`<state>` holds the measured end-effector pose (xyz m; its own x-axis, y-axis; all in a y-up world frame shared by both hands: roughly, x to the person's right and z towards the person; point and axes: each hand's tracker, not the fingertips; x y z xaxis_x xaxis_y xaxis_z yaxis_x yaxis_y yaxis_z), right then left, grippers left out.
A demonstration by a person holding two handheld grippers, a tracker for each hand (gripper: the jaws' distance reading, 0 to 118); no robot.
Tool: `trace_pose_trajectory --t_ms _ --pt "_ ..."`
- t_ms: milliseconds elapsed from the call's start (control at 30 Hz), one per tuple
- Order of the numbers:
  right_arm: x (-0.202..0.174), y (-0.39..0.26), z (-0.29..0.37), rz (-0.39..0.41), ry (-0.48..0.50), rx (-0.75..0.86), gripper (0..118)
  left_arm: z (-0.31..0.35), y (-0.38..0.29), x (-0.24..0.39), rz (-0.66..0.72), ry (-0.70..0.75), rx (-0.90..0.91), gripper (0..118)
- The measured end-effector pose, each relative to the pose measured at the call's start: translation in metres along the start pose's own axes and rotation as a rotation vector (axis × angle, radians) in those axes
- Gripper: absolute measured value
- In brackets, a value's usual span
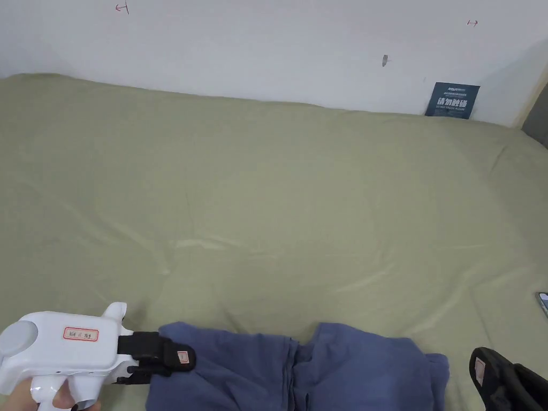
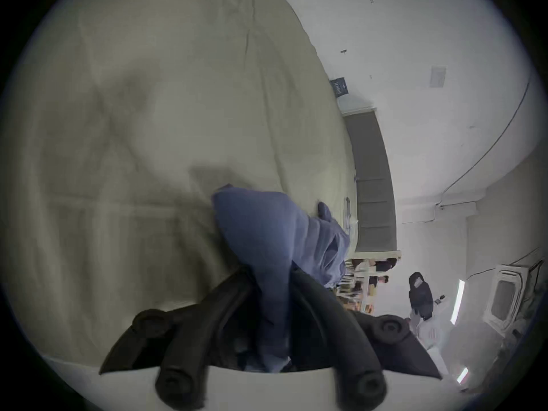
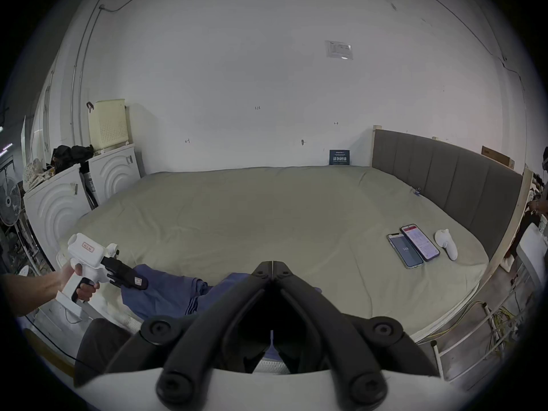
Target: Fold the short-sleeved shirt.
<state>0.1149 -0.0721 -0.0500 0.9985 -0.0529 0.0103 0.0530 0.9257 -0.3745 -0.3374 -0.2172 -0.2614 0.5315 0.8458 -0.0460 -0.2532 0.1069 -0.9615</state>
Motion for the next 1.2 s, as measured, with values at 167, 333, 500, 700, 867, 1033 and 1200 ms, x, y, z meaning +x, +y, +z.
trace_pose_trajectory --t_ms 167,333,500,700,867,1033,1200 --pt "0.001 0.005 -0.002 0.005 0.009 0.015 0 0.038 0.0 0.011 -0.012 0.041 0.07 11" --pt "0.005 0.014 -0.004 0.014 0.015 0.048 0 0.102 -0.002 0.025 -0.009 0.131 0.18 11" --pt "0.009 0.02 -0.007 0.021 0.018 0.076 0 0.139 -0.01 0.059 -0.099 0.326 0.232 11" --pt "0.014 0.017 -0.004 0.001 0.016 0.078 0 0.1 -0.026 0.118 -0.218 0.416 0.193 11" --pt "0.02 0.009 0.005 0.005 0.012 0.066 0 0.033 -0.044 0.169 -0.352 0.484 0.099 11" --pt "0.032 0.002 0.008 -0.012 -0.011 0.047 0 -0.043 -0.054 0.188 -0.41 0.528 0.004 11" --pt "0.045 -0.004 0.009 -0.049 -0.034 0.03 0 -0.131 -0.069 0.192 -0.488 0.6 -0.106 11"
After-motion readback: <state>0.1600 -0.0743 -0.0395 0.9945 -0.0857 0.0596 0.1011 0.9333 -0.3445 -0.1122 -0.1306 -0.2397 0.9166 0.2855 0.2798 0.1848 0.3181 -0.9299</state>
